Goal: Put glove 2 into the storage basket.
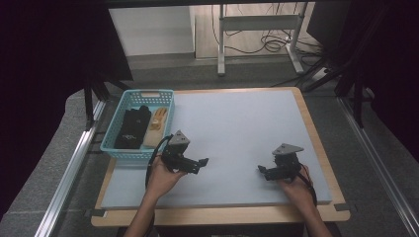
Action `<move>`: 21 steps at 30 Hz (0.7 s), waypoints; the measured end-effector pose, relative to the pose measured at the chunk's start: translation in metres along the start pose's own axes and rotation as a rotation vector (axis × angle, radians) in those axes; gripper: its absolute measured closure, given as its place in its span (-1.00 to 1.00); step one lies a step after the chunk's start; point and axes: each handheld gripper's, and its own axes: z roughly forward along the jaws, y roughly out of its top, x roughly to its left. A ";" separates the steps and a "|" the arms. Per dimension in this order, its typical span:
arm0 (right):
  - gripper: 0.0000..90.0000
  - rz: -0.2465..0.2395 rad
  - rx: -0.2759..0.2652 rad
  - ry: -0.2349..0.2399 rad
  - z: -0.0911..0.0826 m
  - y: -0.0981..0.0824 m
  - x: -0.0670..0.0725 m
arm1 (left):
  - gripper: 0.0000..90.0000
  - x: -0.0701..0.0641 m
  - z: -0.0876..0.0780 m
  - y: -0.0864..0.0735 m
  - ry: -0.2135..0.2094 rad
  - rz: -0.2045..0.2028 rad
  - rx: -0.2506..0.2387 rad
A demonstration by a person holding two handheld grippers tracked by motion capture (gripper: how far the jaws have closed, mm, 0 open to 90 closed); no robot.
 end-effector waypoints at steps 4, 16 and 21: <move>-0.82 -0.001 -0.001 -0.001 0.000 0.000 0.000 | -1.00 0.000 0.001 -0.007 -0.006 -0.004 -0.004; -0.82 -0.001 0.000 -0.002 0.000 0.000 0.000 | -1.00 0.004 0.008 -0.031 0.005 -0.001 0.020; -0.82 -0.001 -0.001 -0.002 0.000 0.000 0.000 | -1.00 0.004 0.014 -0.041 0.001 -0.002 0.037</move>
